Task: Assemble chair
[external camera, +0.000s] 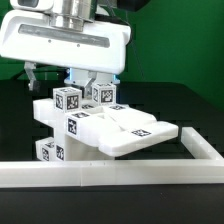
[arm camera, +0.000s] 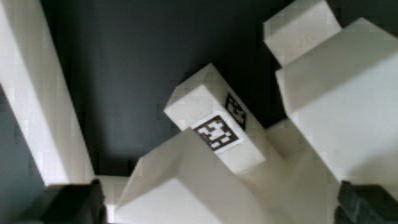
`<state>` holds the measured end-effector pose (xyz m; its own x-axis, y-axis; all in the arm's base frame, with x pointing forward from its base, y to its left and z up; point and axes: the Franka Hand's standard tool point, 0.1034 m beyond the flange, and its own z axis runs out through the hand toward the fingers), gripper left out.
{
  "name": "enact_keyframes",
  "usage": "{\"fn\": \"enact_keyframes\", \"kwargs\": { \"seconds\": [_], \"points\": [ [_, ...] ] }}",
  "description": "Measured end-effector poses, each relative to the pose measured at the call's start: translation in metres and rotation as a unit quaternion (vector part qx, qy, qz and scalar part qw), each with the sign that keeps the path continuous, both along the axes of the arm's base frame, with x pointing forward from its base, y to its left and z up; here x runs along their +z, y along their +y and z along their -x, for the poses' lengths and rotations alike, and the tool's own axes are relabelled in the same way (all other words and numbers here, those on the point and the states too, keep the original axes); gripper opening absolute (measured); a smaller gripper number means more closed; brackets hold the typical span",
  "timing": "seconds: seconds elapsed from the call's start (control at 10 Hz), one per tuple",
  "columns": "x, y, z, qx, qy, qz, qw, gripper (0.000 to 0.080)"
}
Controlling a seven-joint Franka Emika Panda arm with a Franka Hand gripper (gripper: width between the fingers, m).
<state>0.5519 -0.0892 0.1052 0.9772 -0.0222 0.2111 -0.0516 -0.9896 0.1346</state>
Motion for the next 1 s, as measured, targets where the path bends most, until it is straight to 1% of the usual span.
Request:
{"fn": "enact_keyframes", "kwargs": {
  "seconds": [0.1,0.3,0.4,0.5,0.6,0.8,0.9,1.0],
  "points": [
    [0.002,0.002,0.001,-0.001,0.003,-0.002,1.000,0.0649],
    [0.026,0.015,0.000,0.001,0.017,-0.025,1.000,0.0649],
    [0.039,0.020,0.000,0.001,0.023,-0.037,0.999,0.0649],
    [0.055,0.025,-0.005,-0.001,0.025,-0.047,0.999,0.0649],
    [0.060,0.025,-0.010,-0.002,0.022,-0.048,0.999,0.0649],
    [0.056,0.025,-0.007,-0.002,0.025,-0.047,0.999,0.0649],
    [0.056,0.025,-0.007,0.018,0.031,-0.046,0.998,0.0649],
    [0.056,0.025,-0.007,0.068,0.047,-0.049,0.995,0.0649]
  ]
}}
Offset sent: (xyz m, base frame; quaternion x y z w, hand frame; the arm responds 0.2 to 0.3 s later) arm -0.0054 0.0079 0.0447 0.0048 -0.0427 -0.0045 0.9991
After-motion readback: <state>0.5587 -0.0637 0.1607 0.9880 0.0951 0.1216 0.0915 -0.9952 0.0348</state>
